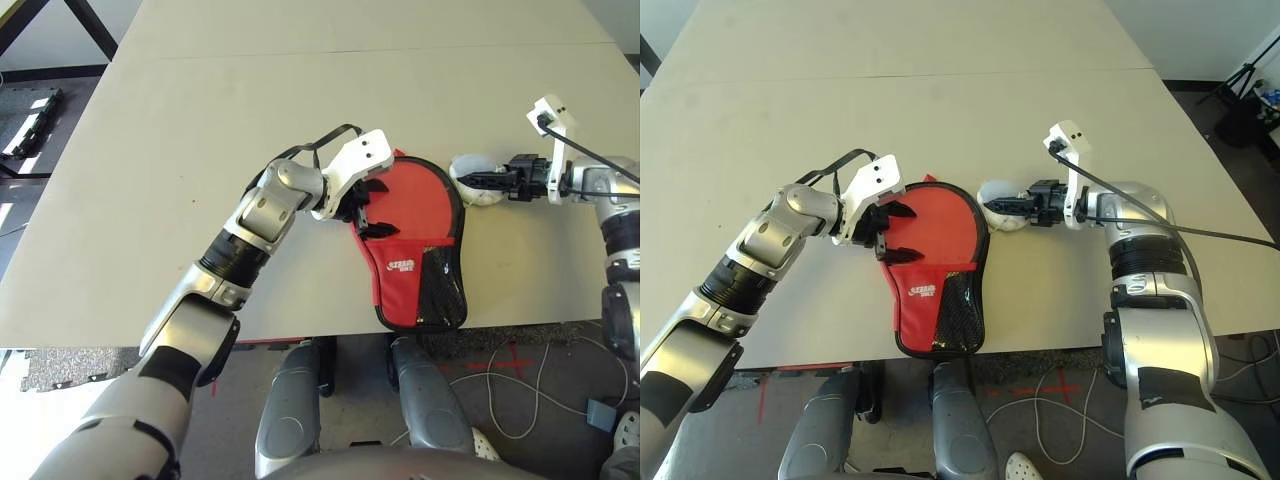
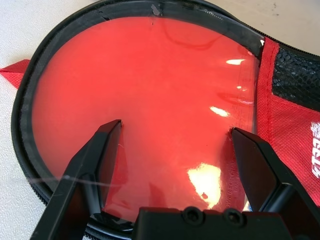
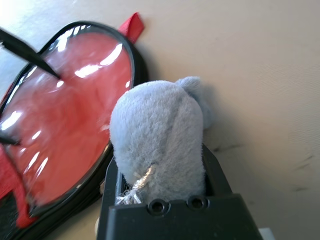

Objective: Store the ping-pong paddle in its case and zip it.

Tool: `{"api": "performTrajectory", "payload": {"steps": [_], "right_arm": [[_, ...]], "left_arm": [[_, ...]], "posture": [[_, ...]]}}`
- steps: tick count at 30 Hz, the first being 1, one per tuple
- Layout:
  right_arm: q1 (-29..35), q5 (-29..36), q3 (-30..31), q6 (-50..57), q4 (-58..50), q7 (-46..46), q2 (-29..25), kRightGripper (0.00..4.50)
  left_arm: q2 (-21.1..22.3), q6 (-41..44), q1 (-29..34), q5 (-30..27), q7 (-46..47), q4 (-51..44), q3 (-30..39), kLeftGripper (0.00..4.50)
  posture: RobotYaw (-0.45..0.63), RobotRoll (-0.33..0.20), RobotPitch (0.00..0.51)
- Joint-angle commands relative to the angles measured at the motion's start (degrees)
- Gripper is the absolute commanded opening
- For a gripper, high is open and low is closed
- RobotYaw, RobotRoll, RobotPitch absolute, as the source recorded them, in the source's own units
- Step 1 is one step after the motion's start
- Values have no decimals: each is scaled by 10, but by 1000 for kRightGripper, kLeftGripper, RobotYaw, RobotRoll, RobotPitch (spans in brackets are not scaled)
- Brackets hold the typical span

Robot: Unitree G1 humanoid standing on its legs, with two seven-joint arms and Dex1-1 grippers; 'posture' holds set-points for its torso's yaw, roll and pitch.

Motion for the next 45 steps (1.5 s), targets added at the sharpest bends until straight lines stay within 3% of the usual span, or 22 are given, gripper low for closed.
{"api": "performTrajectory", "payload": {"steps": [1, 11, 39, 40, 42, 45], "right_arm": [[51, 39, -25, 13, -80, 36, -33, 851], [183, 110, -36, 62, -232, 54, -84, 850], [335, 176, 21, 161, -446, 34, -82, 823], [330, 173, 18, 161, -440, 32, -84, 1383], [320, 171, 10, 154, -426, 43, -99, 1851], [310, 183, -2, 144, -414, 79, -138, 2901]], "left_arm": [[3, 18, 30, 18, -3, 28, -37, 4500], [0, 15, 29, 19, -6, 33, -38, 4500], [-7, 9, 29, 22, -3, 44, -37, 4500], [-6, 9, 30, 22, -4, 43, -37, 4500], [-1, 9, 31, 20, -7, 34, -35, 4500], [16, 10, 33, 13, -22, 10, -29, 4500]], "posture": [[-116, 0, 306], [-129, 0, 314], [-131, 0, 327], [-131, 0, 327], [-132, 0, 322], [-132, 0, 322]]}}
